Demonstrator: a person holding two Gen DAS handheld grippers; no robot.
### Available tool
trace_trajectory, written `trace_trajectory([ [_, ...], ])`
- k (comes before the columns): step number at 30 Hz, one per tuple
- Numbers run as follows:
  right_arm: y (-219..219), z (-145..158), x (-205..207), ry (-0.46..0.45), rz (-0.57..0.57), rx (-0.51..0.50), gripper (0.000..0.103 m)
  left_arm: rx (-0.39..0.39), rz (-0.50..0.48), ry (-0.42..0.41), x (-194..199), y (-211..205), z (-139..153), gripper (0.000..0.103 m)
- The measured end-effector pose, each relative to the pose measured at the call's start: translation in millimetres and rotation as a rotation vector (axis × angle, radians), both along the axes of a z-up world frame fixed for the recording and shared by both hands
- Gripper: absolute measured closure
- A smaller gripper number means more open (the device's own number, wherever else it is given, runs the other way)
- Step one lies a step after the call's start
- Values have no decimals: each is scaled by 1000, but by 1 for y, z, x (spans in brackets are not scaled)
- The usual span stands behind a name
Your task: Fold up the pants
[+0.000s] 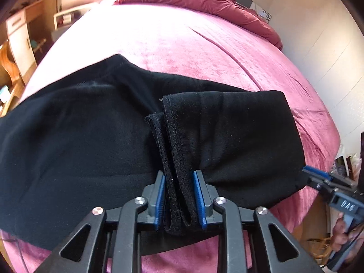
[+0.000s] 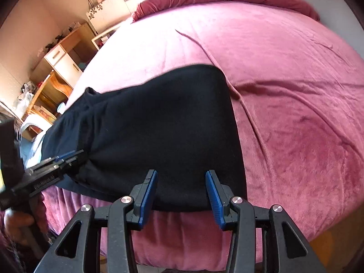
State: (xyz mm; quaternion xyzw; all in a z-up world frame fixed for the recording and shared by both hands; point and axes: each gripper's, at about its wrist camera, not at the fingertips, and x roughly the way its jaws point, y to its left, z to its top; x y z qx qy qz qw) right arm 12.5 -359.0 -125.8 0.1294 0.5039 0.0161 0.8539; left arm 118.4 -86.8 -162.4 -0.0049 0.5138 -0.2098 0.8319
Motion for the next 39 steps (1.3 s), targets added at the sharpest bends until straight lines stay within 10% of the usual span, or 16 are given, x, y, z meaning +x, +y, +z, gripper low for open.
trace_trajectory([
  [17,69,-13,118,30,130,-68,56,39,-20,-52,-17,1,-3,73],
  [39,72,-8,106,14,117,-75,53,28,-13,-41,-24,-2,-1,69],
])
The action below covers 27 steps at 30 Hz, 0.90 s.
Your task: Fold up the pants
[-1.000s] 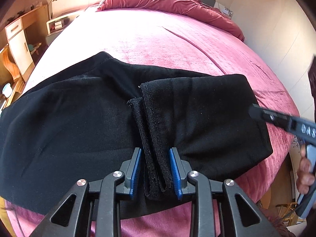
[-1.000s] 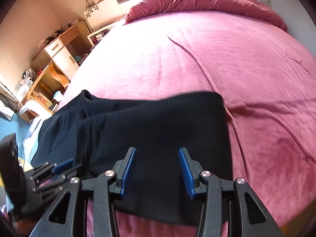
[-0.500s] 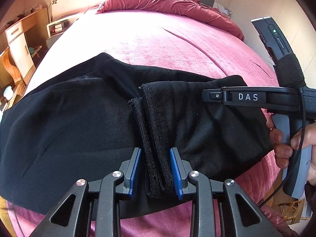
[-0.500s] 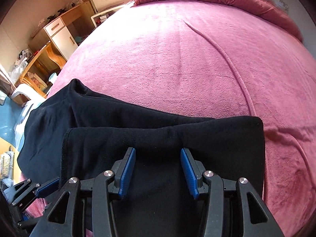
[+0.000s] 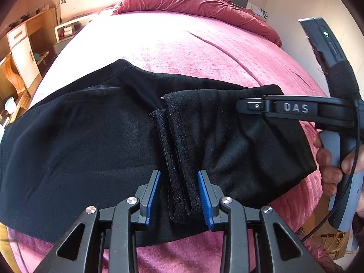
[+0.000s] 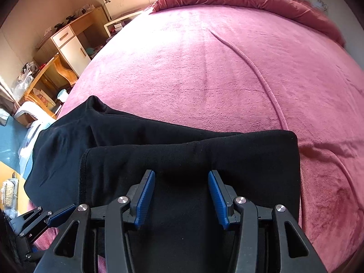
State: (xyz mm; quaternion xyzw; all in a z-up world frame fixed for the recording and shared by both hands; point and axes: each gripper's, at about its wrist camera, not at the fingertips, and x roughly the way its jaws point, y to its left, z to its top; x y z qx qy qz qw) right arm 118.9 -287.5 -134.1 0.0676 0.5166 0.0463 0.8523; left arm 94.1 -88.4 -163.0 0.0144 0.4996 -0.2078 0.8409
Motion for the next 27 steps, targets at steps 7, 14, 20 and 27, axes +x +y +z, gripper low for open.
trace_trajectory([
  [7,-4,14,-15,-18,4,78,53,-50,25,15,-1,17,2,67],
  [14,36,15,-7,-18,105,125,54,-47,69,-4,-9,42,7,65],
  [20,77,-16,17,60,152,20,52,22,145,-37,-17,63,16,66],
  [27,82,-9,5,35,148,15,52,71,244,-138,-30,99,45,65],
])
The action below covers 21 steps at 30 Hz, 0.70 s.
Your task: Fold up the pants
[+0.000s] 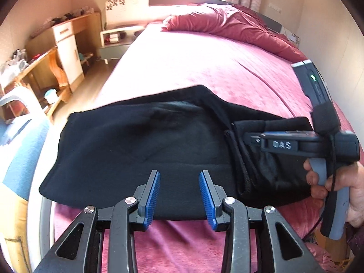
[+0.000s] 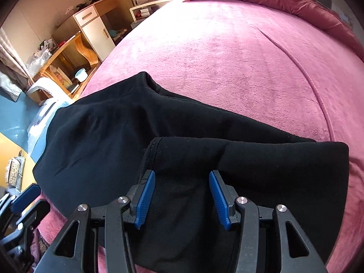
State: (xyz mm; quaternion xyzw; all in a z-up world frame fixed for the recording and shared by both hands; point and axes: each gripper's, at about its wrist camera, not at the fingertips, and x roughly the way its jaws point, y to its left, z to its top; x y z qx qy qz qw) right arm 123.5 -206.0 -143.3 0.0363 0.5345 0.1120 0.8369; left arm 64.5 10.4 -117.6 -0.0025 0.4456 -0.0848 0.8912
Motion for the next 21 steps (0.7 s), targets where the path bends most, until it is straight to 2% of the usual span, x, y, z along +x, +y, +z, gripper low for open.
trace_trajectory([
  [7,-6,17,-48,-48,14,60,52,-18,43,-8,-6,27,10,65],
  [14,-6,11,-84,-37,6,68,52,-41,97,8,-12,47,7,65],
  [21,0,5,-109,-46,49,56,52,-57,147,17,-14,65,2,65],
])
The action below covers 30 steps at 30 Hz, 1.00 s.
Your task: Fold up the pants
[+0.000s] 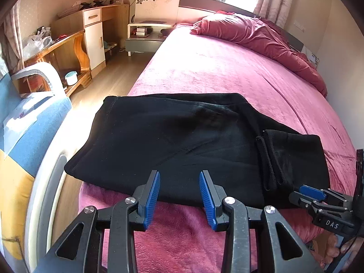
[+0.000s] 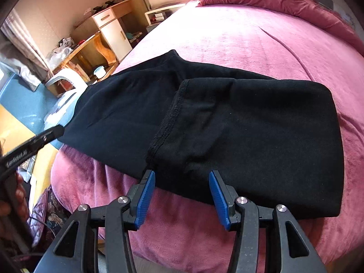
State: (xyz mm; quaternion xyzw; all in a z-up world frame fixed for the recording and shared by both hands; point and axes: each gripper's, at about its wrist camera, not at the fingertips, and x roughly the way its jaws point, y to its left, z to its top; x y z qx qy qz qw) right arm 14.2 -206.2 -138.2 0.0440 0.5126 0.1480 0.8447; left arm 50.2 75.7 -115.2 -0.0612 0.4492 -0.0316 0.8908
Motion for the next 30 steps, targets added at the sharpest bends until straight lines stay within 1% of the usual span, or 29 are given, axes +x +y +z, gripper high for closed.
trace_trajectory([
  [3,1,-7,-8,34,-4,12,52,-10,15,9,1,5,-3,65],
  [5,1,-16,-12,72,-2,38,51,-15,23,18,2,8,-5,65],
  [7,2,-26,-16,107,3,42,51,-22,32,32,2,11,-8,65],
  [9,2,-33,-18,133,1,52,51,-48,44,57,4,16,-13,65],
  [10,2,-37,-18,142,-3,51,48,-69,54,72,5,20,-16,65],
  [11,2,-40,-19,153,-9,42,41,-96,68,86,5,26,-19,65],
  [12,1,-43,-18,162,-16,39,39,-127,86,98,6,33,-22,65],
  [14,-3,-48,-19,179,-28,66,34,-225,130,124,6,52,-29,65],
  [17,-13,-57,-20,211,-58,101,29,-362,229,157,6,87,-39,66],
  [19,-16,-61,-21,220,-63,115,29,-469,299,175,5,113,-46,66],
  [21,-21,-63,-21,224,-68,127,29,-570,374,169,0,138,-53,66],
  [22,-23,-65,-21,228,-72,138,28,-608,413,165,-1,149,-57,66],
  [24,-31,-70,-18,238,-78,165,27,-654,505,153,-8,169,-64,65],
  [25,-33,-70,-18,240,-79,181,21,-662,540,138,-11,176,-66,65],
  [26,-35,-73,-16,246,-69,204,12,-671,565,125,-14,183,-68,65],
  [27,-35,-75,-17,254,-53,226,10,-688,587,123,-16,188,-71,64],
  [30,-32,-75,-17,248,-30,183,9,-737,635,126,-18,200,-81,63],
])
